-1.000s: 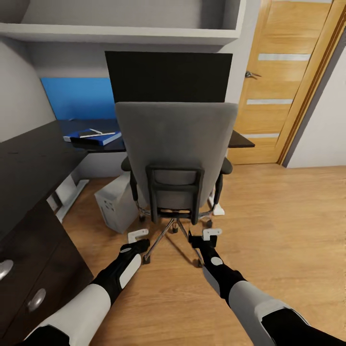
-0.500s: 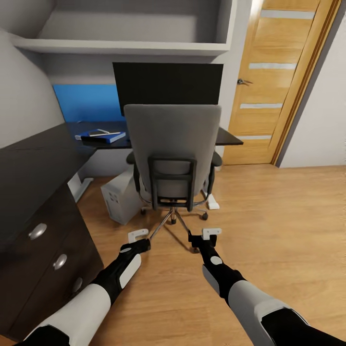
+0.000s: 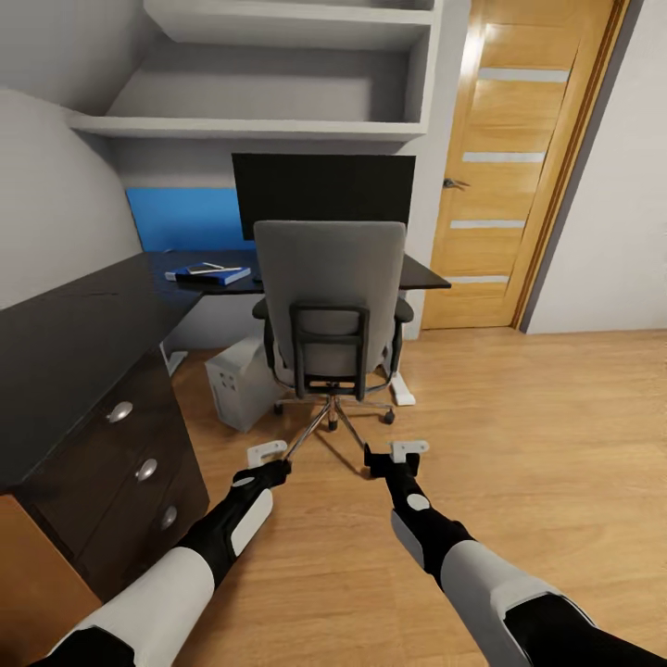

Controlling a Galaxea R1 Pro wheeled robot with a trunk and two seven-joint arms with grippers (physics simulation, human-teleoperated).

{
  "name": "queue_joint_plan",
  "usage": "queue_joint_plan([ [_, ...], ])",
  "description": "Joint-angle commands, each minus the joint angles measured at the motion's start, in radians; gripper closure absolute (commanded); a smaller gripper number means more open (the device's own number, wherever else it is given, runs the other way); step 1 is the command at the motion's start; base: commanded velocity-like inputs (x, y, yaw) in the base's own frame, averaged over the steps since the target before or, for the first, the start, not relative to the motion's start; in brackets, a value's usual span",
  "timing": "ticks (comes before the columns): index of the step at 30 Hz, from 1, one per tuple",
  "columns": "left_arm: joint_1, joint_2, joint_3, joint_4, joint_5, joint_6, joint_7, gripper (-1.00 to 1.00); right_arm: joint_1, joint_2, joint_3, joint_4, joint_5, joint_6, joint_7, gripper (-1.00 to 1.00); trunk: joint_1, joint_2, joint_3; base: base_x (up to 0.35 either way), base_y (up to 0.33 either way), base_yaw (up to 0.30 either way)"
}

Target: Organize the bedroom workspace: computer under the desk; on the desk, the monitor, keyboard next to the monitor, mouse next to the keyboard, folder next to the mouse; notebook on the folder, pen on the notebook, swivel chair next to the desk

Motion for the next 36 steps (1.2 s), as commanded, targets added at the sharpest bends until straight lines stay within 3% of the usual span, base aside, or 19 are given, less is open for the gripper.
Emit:
queue_joint_plan([
  [1,0.0,0.0,-0.006,-0.002,0.007,0.003,0.009,-1.0,-0.001,0.0,0.008,0.003,-0.01,-0.004,-0.008,-1.0,-0.001,0.0,0.003,-0.03,0.0,0.0],
  [10,-0.001,-0.002,-0.006,0.002,0.01,0.005,0.011,-1.0,0.0,-0.003,0.008,0.011,-0.01,-0.005,-0.039,-1.0,-0.011,0.016,0.036,-0.007,0.0,0.0],
  [11,-0.002,-0.002,-0.006,0.018,0.01,0.005,0.011,-1.0,0.0,-0.019,0.008,0.078,-0.029,-0.017,-0.04,-1.0,-0.015,0.023,0.039,0.0,0.0,0.0],
  [13,-0.002,-0.003,-0.006,0.044,0.009,0.004,0.01,-1.0,-0.001,-0.02,0.008,0.111,-0.041,-0.04,-0.039,-1.0,-0.023,0.037,0.046,0.0,0.0,0.0],
  [14,-0.002,-0.014,-0.009,0.165,0.007,-0.002,0.01,-1.0,0.002,-0.021,0.008,0.248,-0.054,-0.185,-0.04,-1.0,-0.027,0.044,0.049,0.0,0.0,0.0],
  [15,-0.002,-0.019,-0.01,0.197,0.006,-0.01,0.01,-1.0,0.01,-0.022,0.008,0.258,-0.055,-0.204,-0.04,-1.0,-0.031,0.051,0.052,0.0,0.0,0.0],
  [16,-0.001,-0.033,-0.011,0.301,0.005,-0.156,0.006,-1.0,0.094,-0.033,0.008,0.272,-0.059,-0.244,-0.04,-1.0,-0.034,0.058,0.055,0.0,0.0,0.0],
  [20,0.003,-0.063,-0.013,0.453,0.003,-0.348,0.005,-1.0,0.144,-0.052,0.008,0.276,-0.092,-0.348,-0.041,-1.0,-0.05,0.086,0.068,0.0,0.0,0.0],
  [24,0.01,-0.071,-0.014,0.513,0.003,-0.403,0.004,-1.0,0.175,-0.056,0.008,0.277,-0.112,-0.38,-0.04,-1.0,-0.065,0.114,0.08,0.0,0.0,0.0],
  [30,0.042,-0.071,-0.014,0.537,0.002,-0.427,0.004,-1.0,0.234,-0.058,0.008,0.277,-0.12,-0.4,-0.04,-1.0,-0.088,0.156,0.099,0.0,0.0,0.0],
  [36,0.142,-0.071,-0.017,0.54,-0.008,-0.506,0.004,-1.0,0.298,-0.059,0.008,0.277,-0.119,-0.461,-0.039,-1.0,-0.111,0.198,0.118,0.0,0.0,0.0],
])
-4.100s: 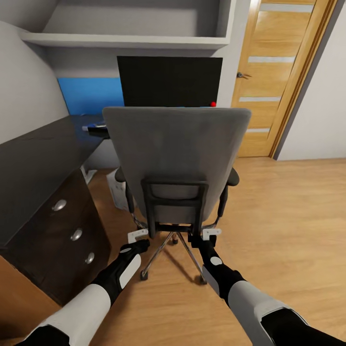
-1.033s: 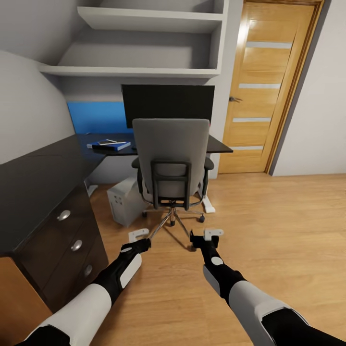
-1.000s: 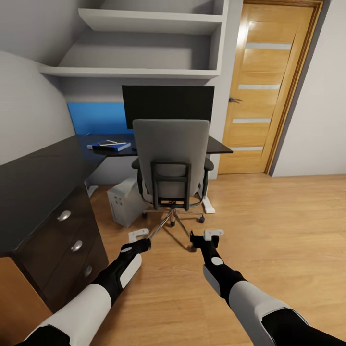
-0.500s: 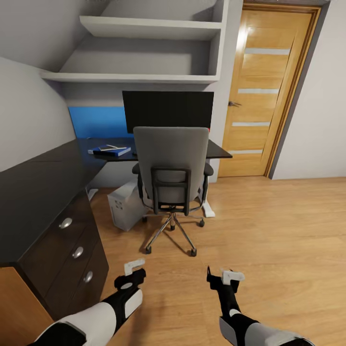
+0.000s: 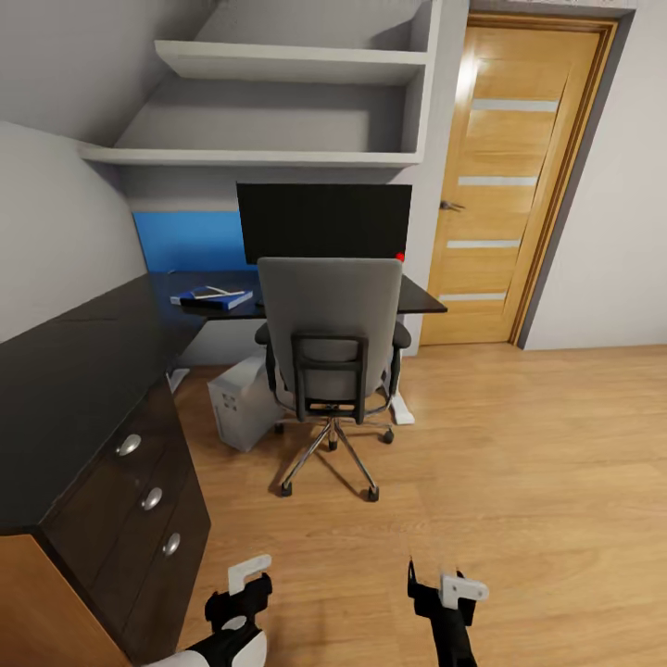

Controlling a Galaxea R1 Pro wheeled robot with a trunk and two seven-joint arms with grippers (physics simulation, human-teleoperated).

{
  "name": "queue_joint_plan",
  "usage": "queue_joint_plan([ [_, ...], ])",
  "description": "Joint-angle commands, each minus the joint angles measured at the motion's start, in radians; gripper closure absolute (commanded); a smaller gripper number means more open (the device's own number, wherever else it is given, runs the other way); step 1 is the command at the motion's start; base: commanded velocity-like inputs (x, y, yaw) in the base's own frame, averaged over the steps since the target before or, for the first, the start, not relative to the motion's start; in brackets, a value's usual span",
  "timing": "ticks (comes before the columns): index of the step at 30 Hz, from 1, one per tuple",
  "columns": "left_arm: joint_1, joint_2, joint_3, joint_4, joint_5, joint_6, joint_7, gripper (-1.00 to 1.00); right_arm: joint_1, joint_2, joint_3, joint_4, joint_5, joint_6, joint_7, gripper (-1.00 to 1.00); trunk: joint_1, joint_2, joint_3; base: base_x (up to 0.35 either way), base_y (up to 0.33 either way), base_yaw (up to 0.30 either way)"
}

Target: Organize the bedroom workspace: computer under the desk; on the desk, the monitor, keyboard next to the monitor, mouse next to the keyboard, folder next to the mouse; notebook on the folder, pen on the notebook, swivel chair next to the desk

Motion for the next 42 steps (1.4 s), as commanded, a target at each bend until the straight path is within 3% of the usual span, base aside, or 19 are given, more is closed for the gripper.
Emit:
queue_joint_plan([
  [1,0.022,0.0,-0.01,0.0,-0.007,-0.027,0.003,-1.0,0.011,0.0,0.009,0.002,-0.006,-0.006,-0.003,-1.0,-0.004,0.007,0.002,0.0,0.0,0.0],
  [4,0.124,0.0,-0.009,0.001,-0.098,-0.083,0.005,-1.0,0.06,0.001,0.01,0.002,-0.005,-0.006,-0.005,-1.0,-0.016,0.028,0.012,0.0,0.0,0.0],
  [6,0.134,0.0,-0.009,0.001,-0.105,-0.087,0.004,-1.0,0.088,-0.002,0.009,0.002,-0.005,-0.006,-0.006,-1.0,-0.023,0.042,0.018,0.0,0.0,0.0],
  [12,0.153,0.0,-0.011,0.001,-0.111,-0.089,0.003,-1.0,0.175,-0.037,0.011,0.004,-0.005,-0.004,-0.004,-1.0,-0.046,0.084,0.037,0.0,0.0,0.0],
  [19,0.159,0.0,-0.011,0.001,-0.112,-0.091,0.006,-1.0,0.186,-0.039,0.012,0.003,-0.005,-0.004,-0.002,-1.0,-0.073,0.133,0.059,0.0,0.0,0.0],
  [27,0.175,0.004,-0.012,0.001,-0.113,-0.149,0.001,-1.0,0.187,-0.039,0.012,0.003,-0.005,-0.004,-0.003,-1.0,-0.104,0.189,0.084,0.0,0.0,0.0],
  [42,0.183,0.016,-0.025,0.001,-0.137,-0.154,0.001,-1.0,0.187,-0.04,0.012,0.002,-0.005,-0.004,-0.003,-1.0,-0.161,0.294,0.131,0.0,0.0,0.0],
])
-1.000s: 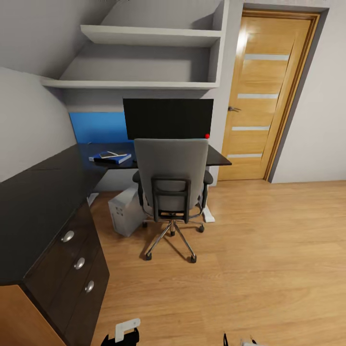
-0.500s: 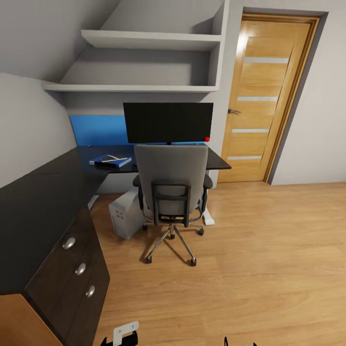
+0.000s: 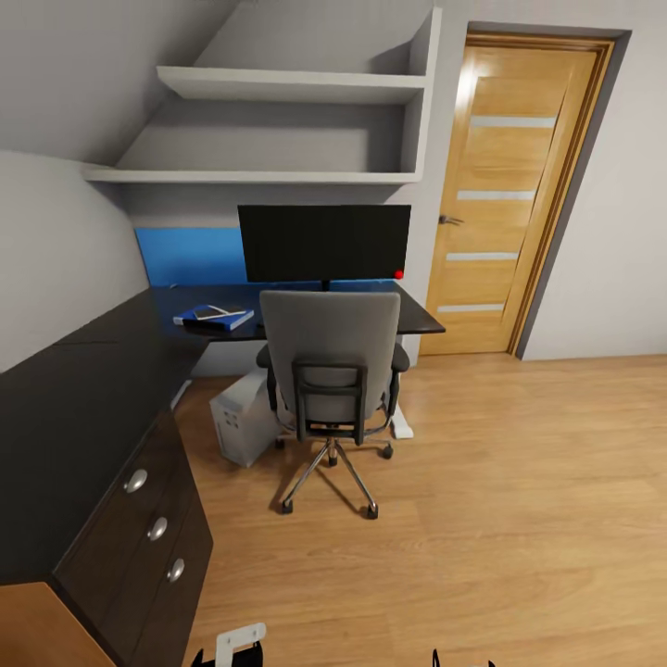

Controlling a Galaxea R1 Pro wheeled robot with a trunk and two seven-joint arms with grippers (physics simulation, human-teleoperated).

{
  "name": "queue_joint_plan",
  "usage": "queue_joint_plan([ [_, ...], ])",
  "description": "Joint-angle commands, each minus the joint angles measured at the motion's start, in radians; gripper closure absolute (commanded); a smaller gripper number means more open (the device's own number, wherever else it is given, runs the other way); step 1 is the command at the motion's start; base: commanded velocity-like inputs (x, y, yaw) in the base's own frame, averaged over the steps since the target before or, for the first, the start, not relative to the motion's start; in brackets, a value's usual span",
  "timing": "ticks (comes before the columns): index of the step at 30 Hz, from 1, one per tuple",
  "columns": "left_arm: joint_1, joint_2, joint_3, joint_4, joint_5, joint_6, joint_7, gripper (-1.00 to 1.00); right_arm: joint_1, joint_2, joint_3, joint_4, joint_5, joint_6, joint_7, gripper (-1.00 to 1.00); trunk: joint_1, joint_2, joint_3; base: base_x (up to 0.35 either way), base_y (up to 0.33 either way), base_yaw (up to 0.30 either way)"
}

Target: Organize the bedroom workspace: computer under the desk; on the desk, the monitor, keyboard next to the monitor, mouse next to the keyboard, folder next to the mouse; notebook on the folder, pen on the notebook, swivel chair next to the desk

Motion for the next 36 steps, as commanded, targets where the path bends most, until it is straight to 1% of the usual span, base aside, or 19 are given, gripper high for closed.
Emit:
queue_joint_plan([
  [1,-0.001,0.001,-0.009,0.001,0.005,-0.002,0.004,-1.0,-0.001,0.0,0.009,0.002,-0.006,-0.004,-0.004,-1.0,-0.004,0.007,0.002,0.0,0.0,0.0],
  [7,-0.001,0.007,-0.006,0.001,0.006,0.0,0.0,-1.0,-0.001,0.0,0.009,0.002,-0.006,-0.004,-0.003,-1.0,-0.027,0.049,0.021,0.0,0.0,0.0],
  [9,-0.001,0.016,-0.007,0.001,0.006,0.0,0.0,-1.0,-0.001,0.0,0.009,0.003,-0.006,-0.004,-0.004,-1.0,-0.035,0.063,0.027,0.0,0.0,0.0],
  [13,-0.001,0.02,-0.009,0.001,0.006,0.002,0.001,-1.0,-0.001,0.0,0.009,0.002,-0.006,-0.004,-0.003,-1.0,-0.05,0.091,0.04,0.0,0.0,0.0],
  [30,-0.001,0.02,-0.006,0.001,0.008,0.013,0.004,-1.0,-0.001,0.0,0.009,0.002,-0.006,-0.004,-0.003,-1.0,-0.115,0.21,0.093,0.0,0.0,0.0],
  [32,-0.001,0.02,-0.005,0.001,0.008,0.024,0.005,-1.0,-0.001,0.0,0.009,0.002,-0.006,-0.004,-0.003,-1.0,-0.123,0.224,0.099,0.0,0.0,0.0],
  [34,-0.001,0.019,-0.005,0.001,0.008,0.057,0.005,-1.0,-0.001,0.0,0.009,0.002,-0.006,-0.004,-0.004,-1.0,-0.131,0.238,0.106,0.0,0.0,0.0],
  [36,-0.001,0.019,-0.004,0.001,0.008,0.107,0.005,-1.0,-0.001,0.0,0.009,0.002,-0.006,-0.004,-0.004,-1.0,-0.138,0.252,0.112,0.0,0.0,0.0],
])
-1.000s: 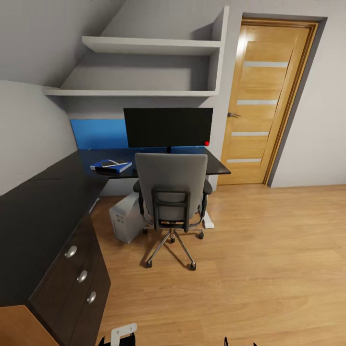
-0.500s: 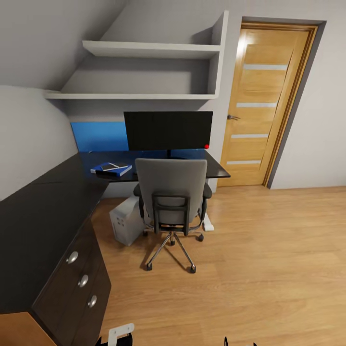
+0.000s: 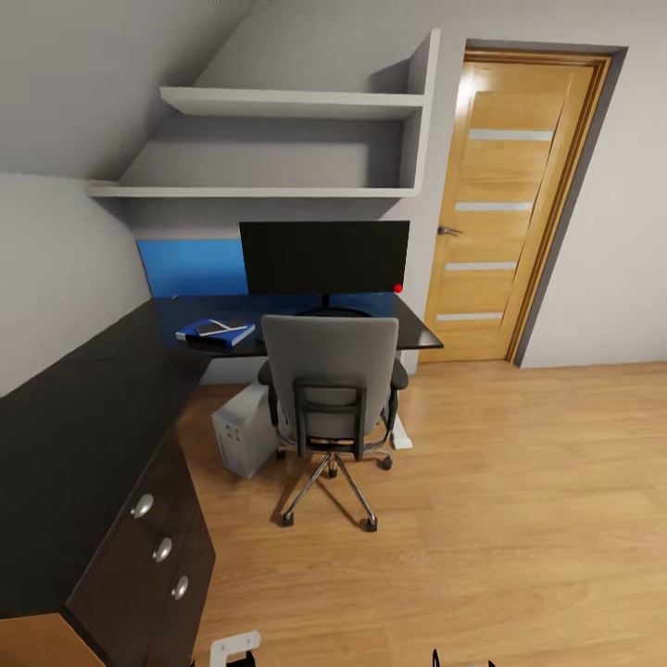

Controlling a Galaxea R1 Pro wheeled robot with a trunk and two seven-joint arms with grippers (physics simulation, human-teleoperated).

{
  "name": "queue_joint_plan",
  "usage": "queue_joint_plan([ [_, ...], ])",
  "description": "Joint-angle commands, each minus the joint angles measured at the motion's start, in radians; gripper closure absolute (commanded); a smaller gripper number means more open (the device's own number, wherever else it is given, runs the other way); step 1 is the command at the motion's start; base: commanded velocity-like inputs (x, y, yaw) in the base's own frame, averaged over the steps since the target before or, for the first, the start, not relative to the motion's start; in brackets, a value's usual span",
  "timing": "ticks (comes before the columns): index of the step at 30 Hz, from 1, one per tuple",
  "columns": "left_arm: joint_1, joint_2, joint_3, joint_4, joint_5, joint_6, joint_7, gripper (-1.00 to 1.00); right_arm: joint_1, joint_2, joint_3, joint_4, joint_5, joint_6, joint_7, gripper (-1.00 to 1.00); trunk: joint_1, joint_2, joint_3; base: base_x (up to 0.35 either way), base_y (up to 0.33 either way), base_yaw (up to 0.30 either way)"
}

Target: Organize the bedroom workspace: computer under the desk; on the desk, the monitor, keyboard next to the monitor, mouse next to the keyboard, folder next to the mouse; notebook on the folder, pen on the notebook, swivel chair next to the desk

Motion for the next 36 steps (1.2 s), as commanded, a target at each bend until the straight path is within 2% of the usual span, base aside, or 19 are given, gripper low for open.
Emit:
queue_joint_plan([
  [1,-0.001,0.001,-0.006,0.001,0.008,0.013,0.004,-1.0,-0.001,0.0,0.009,0.002,-0.006,-0.004,-0.003,-1.0,-0.004,0.007,0.002,0.0,0.0,0.0],
  [5,-0.001,0.021,0.007,0.0,0.024,0.035,0.003,-1.0,-0.001,0.0,0.009,0.002,-0.006,-0.004,-0.004,-1.0,-0.019,0.035,0.015,0.0,0.0,0.0],
  [7,0.0,0.028,0.01,0.0,0.028,0.039,-0.01,-1.0,-0.001,0.0,0.009,0.002,-0.006,-0.004,-0.003,-1.0,-0.019,0.035,0.015,0.0,0.0,0.0],
  [10,-0.001,0.029,0.011,0.0,0.029,0.032,-0.016,-1.0,-0.001,0.0,0.009,0.002,-0.006,-0.004,-0.003,-1.0,-0.019,0.035,0.015,0.0,0.0,0.0],
  [36,0.0,0.038,0.011,0.001,0.03,0.023,-0.02,-1.0,-0.001,0.0,0.009,0.003,-0.006,-0.004,-0.003,-1.0,-0.119,0.217,0.096,0.0,0.0,0.0],
])
